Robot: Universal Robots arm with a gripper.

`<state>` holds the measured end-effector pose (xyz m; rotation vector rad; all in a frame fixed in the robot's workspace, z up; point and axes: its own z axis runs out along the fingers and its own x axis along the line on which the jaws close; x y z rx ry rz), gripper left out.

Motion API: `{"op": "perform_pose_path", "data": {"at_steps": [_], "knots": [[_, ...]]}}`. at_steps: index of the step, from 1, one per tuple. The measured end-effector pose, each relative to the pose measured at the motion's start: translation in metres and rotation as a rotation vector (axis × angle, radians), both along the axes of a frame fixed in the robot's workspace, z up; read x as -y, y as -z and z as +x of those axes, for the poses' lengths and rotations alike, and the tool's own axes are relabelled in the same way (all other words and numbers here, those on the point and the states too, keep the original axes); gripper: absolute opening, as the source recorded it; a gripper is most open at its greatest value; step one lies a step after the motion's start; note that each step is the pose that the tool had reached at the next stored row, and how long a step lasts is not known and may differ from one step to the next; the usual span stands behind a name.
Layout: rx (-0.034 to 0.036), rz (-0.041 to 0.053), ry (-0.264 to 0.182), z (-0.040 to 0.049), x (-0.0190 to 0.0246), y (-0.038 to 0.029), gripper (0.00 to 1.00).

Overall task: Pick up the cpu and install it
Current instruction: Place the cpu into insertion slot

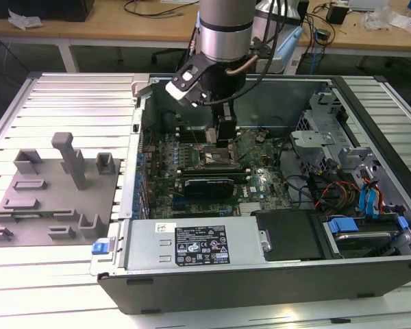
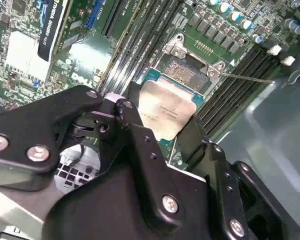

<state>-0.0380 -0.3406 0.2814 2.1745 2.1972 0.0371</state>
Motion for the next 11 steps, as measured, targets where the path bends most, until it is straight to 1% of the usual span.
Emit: {"op": "perform_pose_path", "data": {"at_steps": [1,2,4,9,11], "knots": [[0.0026,0.0001,-0.044,0.0000,0.0000,0.0083,0.55],[0.0029,0.0001,-0.055,-0.0006,-0.0002,0.0235,0.55],[0.0029,0.0000,-0.046,-0.0006,-0.0003,0.0279,0.55],[0.0029,0.0001,-0.035,-0.0006,-0.0003,0.0335,0.55],[0.0029,0.0001,-0.027,-0.0006,-0.0003,0.0374,0.55]]}}
